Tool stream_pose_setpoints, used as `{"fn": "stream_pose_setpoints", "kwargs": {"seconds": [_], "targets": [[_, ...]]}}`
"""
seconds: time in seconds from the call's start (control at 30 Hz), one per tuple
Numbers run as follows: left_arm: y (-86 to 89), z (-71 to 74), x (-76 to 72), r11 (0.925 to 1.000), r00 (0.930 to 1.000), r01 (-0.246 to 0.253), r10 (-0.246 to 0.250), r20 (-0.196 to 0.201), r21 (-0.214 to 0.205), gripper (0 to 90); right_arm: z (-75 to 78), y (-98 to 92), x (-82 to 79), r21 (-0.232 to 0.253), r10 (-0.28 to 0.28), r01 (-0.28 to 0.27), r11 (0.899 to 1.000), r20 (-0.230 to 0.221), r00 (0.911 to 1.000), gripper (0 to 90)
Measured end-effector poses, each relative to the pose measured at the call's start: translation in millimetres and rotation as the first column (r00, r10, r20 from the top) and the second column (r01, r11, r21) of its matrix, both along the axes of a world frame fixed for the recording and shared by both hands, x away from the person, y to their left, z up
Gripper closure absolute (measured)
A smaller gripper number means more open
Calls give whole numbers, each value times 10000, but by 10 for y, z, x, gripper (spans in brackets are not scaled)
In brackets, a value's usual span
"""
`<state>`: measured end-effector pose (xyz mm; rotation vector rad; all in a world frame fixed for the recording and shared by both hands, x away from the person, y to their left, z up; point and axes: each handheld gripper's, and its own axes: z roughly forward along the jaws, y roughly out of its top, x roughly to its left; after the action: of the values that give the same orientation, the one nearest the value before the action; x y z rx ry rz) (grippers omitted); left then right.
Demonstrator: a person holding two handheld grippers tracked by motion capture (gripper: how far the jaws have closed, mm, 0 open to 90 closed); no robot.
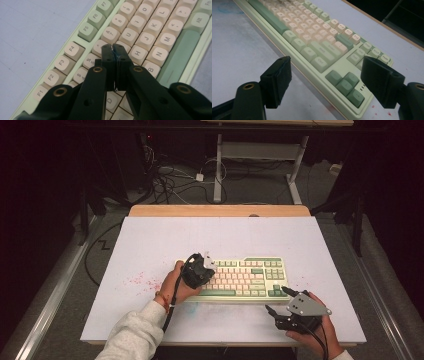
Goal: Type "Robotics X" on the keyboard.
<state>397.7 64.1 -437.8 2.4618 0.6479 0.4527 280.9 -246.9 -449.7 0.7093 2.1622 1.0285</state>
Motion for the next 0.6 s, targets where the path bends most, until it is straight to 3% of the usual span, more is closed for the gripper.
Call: {"fn": "stream_pose_setpoints", "kwargs": {"seconds": [0.2, 0.6], "targets": [[-22, -28, 27, 9998, 10000, -31, 32, -70, 186, 858, -6, 8, -3, -55, 67, -68, 10000, -29, 10000, 249], [-27, -34, 40, 9998, 10000, -53, 54, -13, 175, 856, -12, 11, -3, -106, 102, -103, 9999, -94, 9999, 249]]}}
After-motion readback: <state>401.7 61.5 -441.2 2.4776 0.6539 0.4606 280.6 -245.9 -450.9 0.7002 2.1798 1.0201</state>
